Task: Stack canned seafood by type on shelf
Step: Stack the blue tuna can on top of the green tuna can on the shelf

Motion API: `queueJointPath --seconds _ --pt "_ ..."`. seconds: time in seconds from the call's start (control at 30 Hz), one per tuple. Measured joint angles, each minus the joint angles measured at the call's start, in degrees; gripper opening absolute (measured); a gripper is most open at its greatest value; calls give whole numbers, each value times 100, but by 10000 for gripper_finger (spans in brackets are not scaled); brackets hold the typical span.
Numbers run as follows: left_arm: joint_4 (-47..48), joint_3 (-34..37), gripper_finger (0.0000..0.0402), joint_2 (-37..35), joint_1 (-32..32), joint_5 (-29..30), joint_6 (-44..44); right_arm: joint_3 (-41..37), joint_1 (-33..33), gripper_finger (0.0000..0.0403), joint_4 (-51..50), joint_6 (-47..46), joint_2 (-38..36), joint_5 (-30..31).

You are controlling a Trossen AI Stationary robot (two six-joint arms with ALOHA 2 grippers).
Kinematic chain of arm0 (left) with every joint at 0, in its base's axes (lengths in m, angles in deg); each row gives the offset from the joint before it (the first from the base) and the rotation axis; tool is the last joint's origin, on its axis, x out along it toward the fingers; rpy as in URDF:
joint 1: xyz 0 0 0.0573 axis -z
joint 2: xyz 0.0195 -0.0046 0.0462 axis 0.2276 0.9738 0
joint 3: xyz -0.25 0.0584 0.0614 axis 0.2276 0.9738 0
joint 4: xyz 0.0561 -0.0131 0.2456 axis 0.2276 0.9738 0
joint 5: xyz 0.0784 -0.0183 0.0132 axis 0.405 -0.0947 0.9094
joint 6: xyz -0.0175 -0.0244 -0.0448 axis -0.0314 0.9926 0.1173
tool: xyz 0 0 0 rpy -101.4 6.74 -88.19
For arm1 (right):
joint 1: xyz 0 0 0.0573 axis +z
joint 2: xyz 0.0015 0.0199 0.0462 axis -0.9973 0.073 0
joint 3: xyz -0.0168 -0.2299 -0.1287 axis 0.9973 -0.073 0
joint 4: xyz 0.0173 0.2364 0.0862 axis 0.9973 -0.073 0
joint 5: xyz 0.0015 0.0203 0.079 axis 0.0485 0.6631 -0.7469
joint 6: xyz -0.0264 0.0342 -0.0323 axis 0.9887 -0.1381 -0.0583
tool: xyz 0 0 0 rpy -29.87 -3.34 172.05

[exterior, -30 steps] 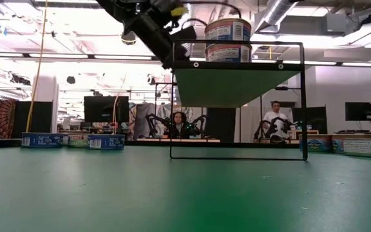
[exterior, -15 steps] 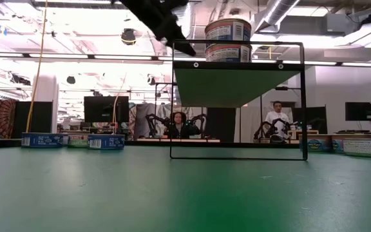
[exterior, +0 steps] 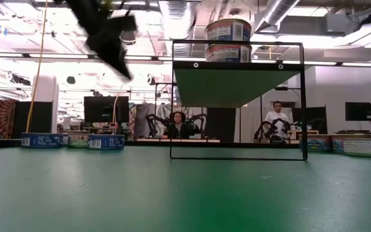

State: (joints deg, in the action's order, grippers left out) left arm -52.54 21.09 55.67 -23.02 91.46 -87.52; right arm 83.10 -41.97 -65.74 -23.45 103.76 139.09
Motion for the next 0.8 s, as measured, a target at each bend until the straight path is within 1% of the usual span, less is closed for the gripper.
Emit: queueJointPath --seconds 0.07,0.1,0.17,0.27,0.33,0.5,0.57,0.7,0.8 --pt "-4 538 279 -106 0 273 117 0 -32 286 174 174 0 -1" --pt "-10 774 279 -132 0 512 152 0 -56 286 281 257 4 -1" --pt "-50 1158 279 -128 2 1143 198 0 -91 286 458 415 30 1" --pt "-420 1566 279 -129 -2 2082 289 0 -170 286 650 607 76 -1" --pt "-705 1727 279 -132 -4 2293 262 0 -208 286 666 611 79 -3" --pt "-1207 1823 279 -66 -43 2342 159 0 -250 286 682 611 79 -6" --pt "-1267 1830 279 -26 -99 2168 217 0 -248 286 684 611 79 -10" --pt "-1360 1830 279 187 -210 1536 560 0 -196 286 682 611 79 -17" --pt "-1302 1830 279 411 -191 1383 646 0 -153 286 680 615 79 -19"
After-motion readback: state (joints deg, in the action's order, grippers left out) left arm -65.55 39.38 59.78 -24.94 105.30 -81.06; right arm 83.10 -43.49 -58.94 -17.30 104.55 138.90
